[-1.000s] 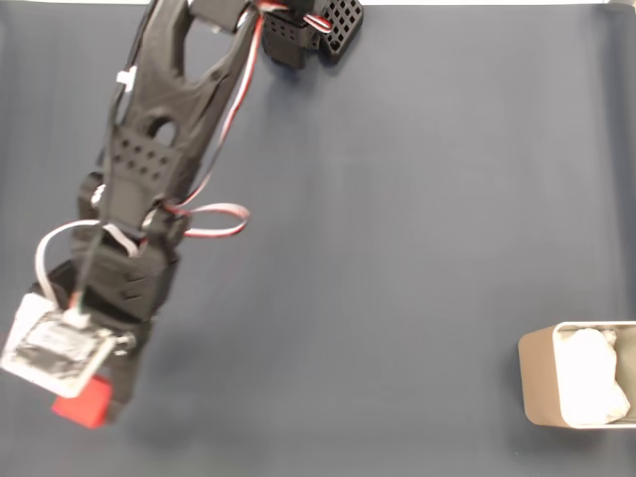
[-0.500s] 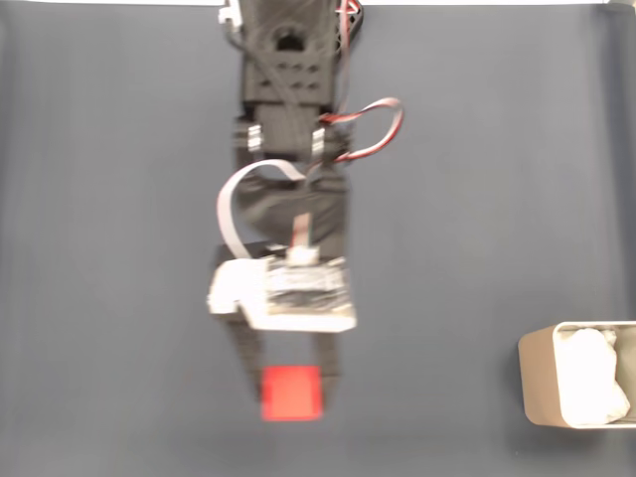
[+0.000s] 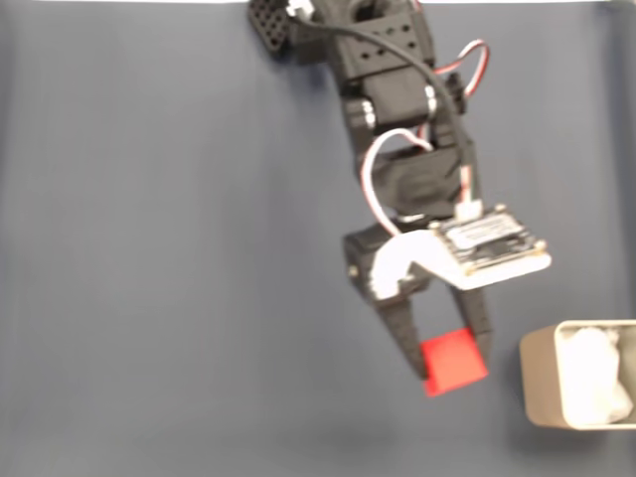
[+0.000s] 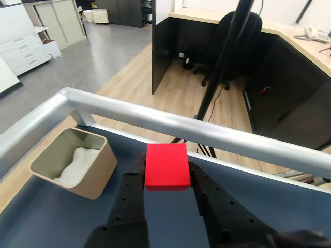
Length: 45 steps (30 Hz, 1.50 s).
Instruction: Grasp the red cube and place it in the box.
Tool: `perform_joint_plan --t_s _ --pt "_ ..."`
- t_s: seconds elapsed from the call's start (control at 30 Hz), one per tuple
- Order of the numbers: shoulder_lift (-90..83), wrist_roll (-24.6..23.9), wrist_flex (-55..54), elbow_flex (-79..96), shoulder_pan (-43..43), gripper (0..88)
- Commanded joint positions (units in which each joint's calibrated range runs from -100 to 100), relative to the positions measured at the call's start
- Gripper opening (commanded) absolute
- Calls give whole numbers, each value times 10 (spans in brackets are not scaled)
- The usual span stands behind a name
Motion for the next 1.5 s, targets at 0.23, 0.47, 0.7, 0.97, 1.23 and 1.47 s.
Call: perform_joint_plan --t_s 0.23,0.47,0.7,0.97,1.23,1.47 --pt "30 9 2 -88 -81 1" --pt "65 10 2 -115 -124 0" --pt "114 10 2 -163 -152 0" --pt "173 16 2 -224 -173 0" --pt "217 16 2 -268 -173 0" --pt "237 13 -1 -277 -158 0"
